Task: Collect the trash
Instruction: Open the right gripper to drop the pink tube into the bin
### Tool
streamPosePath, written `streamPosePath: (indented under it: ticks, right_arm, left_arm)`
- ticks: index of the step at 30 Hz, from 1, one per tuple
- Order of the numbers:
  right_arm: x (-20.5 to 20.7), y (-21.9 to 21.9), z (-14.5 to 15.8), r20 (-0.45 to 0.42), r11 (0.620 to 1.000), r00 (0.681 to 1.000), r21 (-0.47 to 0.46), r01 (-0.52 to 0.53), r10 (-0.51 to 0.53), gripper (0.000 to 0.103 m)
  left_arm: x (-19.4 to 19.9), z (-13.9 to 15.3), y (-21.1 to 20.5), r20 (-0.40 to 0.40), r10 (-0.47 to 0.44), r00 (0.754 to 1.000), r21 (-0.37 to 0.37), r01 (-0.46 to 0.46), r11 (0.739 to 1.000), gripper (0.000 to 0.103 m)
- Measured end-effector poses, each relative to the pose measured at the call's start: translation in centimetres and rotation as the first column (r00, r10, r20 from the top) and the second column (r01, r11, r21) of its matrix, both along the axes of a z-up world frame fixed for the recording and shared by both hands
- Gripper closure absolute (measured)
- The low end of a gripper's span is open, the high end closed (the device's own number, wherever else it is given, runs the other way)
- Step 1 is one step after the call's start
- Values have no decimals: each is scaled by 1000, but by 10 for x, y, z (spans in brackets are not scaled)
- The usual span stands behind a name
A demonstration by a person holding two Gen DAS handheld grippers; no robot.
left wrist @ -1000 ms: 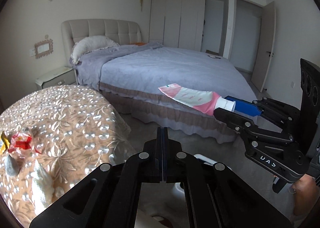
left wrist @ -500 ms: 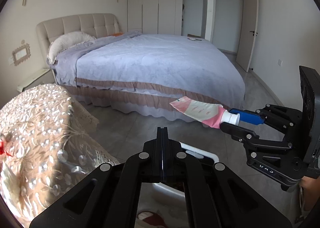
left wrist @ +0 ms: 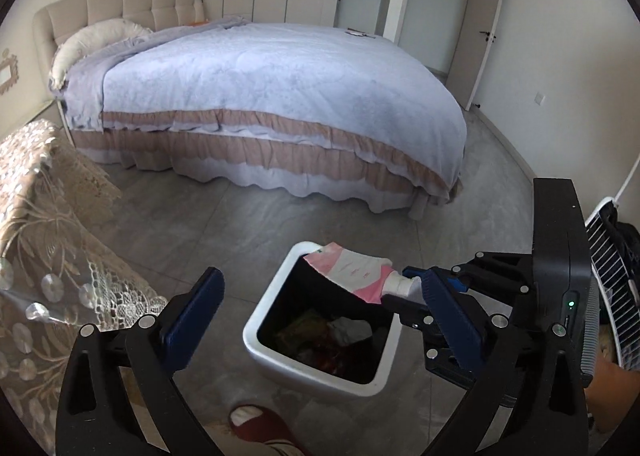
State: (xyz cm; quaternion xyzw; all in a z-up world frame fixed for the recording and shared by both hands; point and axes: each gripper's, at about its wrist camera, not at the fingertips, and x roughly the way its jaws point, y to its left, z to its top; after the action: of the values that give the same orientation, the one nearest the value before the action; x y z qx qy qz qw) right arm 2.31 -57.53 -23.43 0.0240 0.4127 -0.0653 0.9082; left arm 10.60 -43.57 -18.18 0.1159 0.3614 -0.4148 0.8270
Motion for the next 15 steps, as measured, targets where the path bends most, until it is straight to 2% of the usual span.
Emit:
streamPosePath:
  ticks: [4, 10, 11, 12, 13, 15]
  right_arm:
    - [5, -6, -29, -68, 999, 998, 32, 8, -6, 72]
    - [13, -11, -45, -117, 998, 993, 66, -2, 10, 71]
    - [15, -13, -46, -120, 997, 993, 72, -9, 17, 55]
    - [15, -14, -47, -114, 997, 993, 73, -6, 14, 11]
    - [15, -16, -46, -109, 998, 994, 68, 0, 7, 4]
    - [13, -16, -40, -92, 999, 996, 43, 1, 3, 5]
  left_arm:
    - [6, -11, -10, -41, -26, 999, 5, 26, 1000, 5]
    - [12, -18, -17, -63, -45, 997, 12, 46, 999, 5]
    - [14, -18, -17, -77, -44, 996, 4, 44, 999, 5]
    - [14, -18, -17, -81, -39, 996, -1, 39, 999, 5]
    - [15, -17, -16, -74, -34, 997, -1, 34, 999, 5]
    - [15, -16, -16, -61, -32, 998, 4, 33, 999, 5]
